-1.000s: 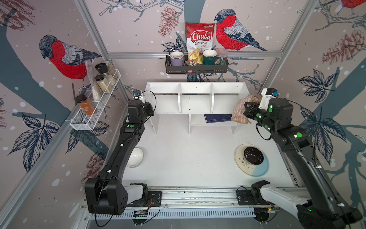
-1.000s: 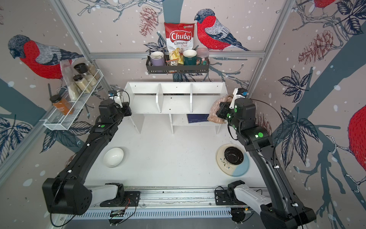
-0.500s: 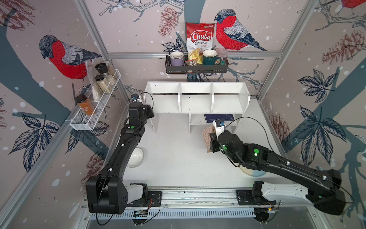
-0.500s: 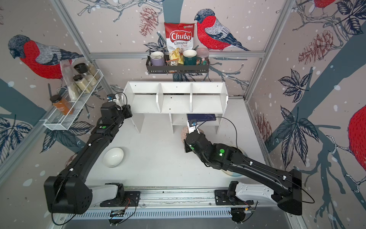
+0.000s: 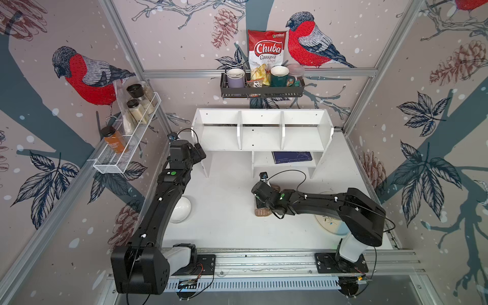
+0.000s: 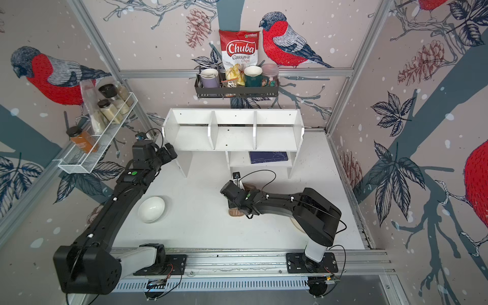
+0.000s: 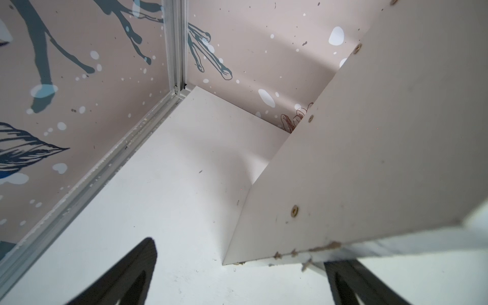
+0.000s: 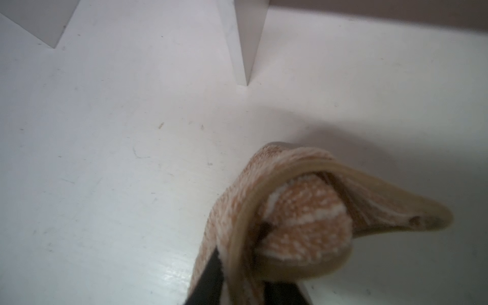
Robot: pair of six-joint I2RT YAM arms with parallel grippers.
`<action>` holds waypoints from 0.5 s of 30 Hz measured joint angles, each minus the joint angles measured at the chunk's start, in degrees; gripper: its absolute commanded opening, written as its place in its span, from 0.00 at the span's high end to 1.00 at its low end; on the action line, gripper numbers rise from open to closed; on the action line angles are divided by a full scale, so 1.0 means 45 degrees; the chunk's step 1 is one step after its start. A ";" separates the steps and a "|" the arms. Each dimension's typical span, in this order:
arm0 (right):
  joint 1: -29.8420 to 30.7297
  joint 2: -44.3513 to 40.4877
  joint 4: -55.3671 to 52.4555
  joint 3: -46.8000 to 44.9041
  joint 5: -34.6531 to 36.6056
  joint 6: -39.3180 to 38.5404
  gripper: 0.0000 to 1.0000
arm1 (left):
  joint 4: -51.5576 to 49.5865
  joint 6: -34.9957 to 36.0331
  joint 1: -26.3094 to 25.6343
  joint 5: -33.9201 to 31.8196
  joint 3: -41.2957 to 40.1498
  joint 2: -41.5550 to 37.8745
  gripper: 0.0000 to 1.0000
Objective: Wipe the bookshelf clean with a cloth
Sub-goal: Place the cleaning item at the center of the board, then reset both arms
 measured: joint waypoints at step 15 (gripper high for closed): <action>-0.5149 -1.1230 -0.3793 -0.1768 0.1758 -0.0087 0.00 | 0.1273 0.0617 -0.0165 -0.3803 -0.3483 -0.5421 0.02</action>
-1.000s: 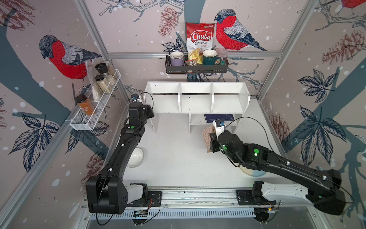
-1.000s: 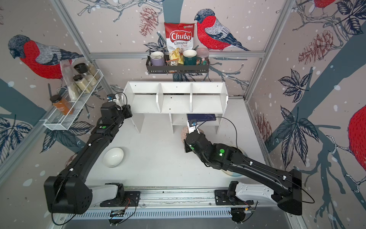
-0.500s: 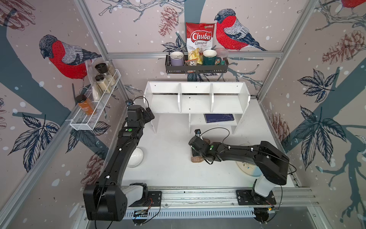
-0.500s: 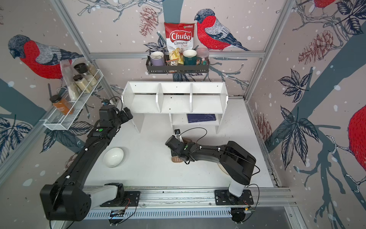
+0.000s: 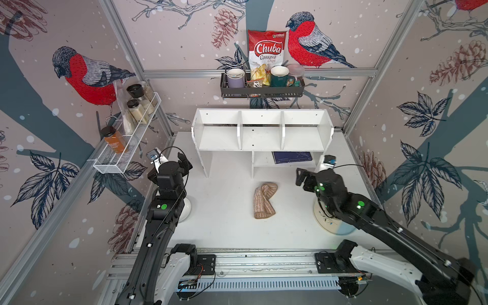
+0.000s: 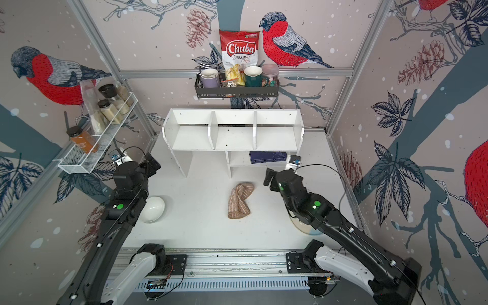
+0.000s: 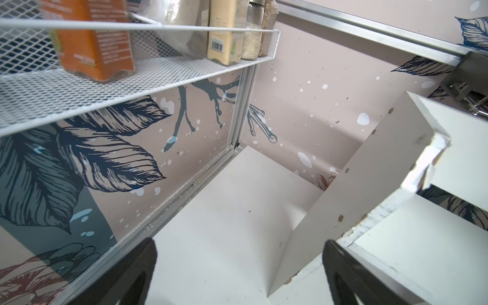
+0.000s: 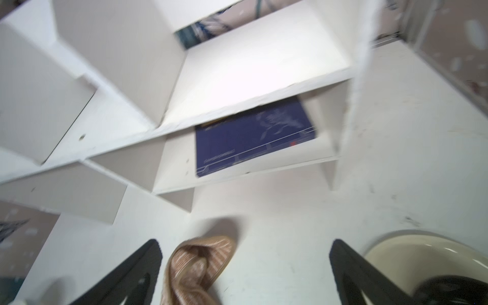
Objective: Wipe the bookshelf clean with a cloth
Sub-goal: Reset both arms
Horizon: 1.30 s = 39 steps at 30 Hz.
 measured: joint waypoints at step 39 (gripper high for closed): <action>-0.7936 0.8961 1.7306 -0.6611 -0.1467 -0.6343 0.00 | 1.3459 0.4002 -0.0345 0.0879 -0.5183 0.9986 0.02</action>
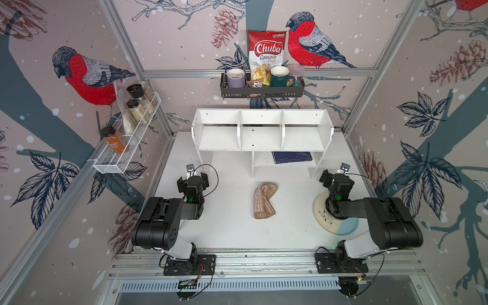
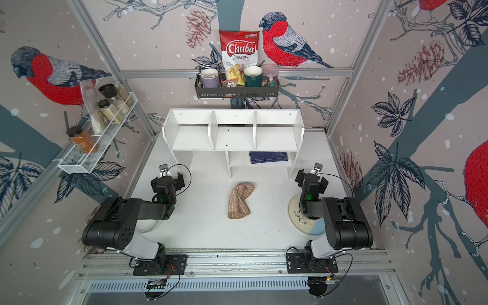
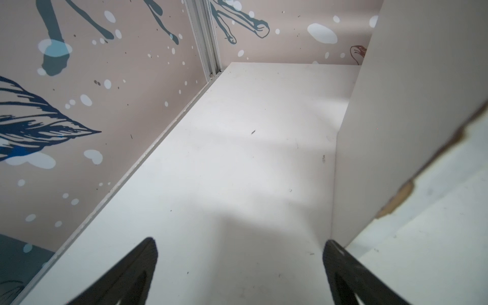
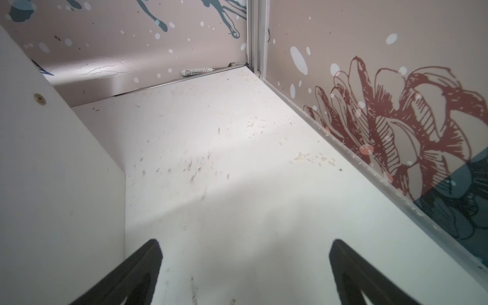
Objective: Wipe the bookshelf clean with a cloth
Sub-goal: Reset both arms
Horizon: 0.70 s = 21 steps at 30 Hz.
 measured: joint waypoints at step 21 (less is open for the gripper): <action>0.0102 -0.0121 0.0102 0.0049 -0.0146 -0.0107 0.00 | 0.1302 0.0986 -0.0806 -0.1005 -0.0223 0.0364 0.02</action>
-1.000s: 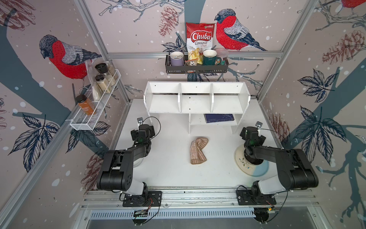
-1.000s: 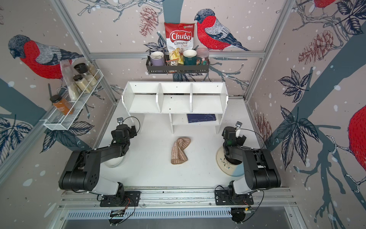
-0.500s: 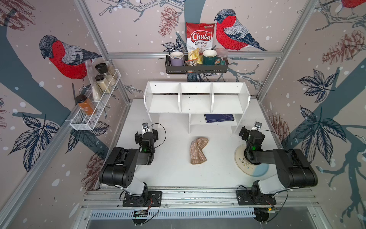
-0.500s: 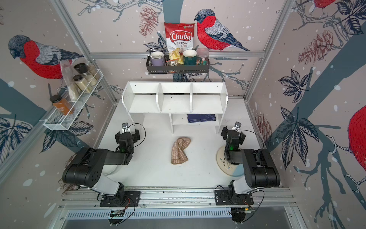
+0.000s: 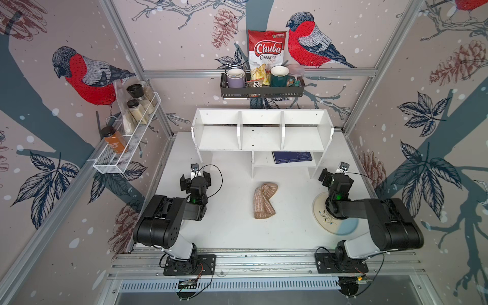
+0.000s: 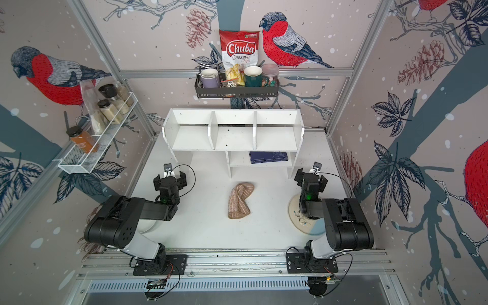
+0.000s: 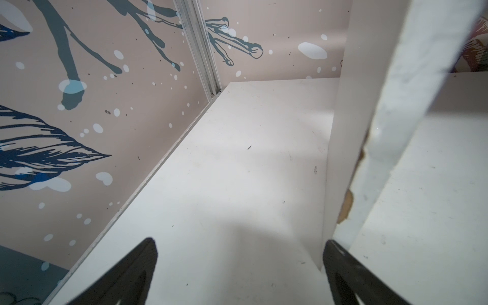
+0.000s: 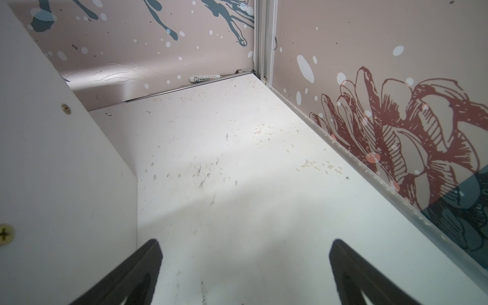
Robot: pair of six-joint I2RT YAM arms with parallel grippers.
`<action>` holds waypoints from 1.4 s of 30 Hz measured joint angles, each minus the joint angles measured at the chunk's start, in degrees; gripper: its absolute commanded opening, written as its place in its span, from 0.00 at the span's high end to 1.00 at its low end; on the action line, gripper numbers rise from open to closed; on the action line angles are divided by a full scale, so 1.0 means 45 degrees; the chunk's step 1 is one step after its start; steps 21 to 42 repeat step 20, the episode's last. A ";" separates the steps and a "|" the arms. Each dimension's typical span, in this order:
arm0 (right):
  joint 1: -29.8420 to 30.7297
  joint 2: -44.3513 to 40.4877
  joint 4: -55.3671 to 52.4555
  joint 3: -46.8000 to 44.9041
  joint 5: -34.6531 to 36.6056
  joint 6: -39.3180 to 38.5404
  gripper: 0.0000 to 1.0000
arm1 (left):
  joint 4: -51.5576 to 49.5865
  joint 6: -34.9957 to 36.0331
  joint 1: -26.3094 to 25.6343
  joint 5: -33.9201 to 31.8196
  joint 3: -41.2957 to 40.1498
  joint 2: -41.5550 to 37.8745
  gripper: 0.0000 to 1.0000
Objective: Wipe the bookshelf clean with a cloth
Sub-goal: Reset both arms
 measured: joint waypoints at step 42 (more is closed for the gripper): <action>-0.0170 0.0155 -0.0044 0.0204 -0.0806 -0.0228 0.00 | -0.0087 -0.0015 0.0078 0.0024 0.0160 0.0000 0.02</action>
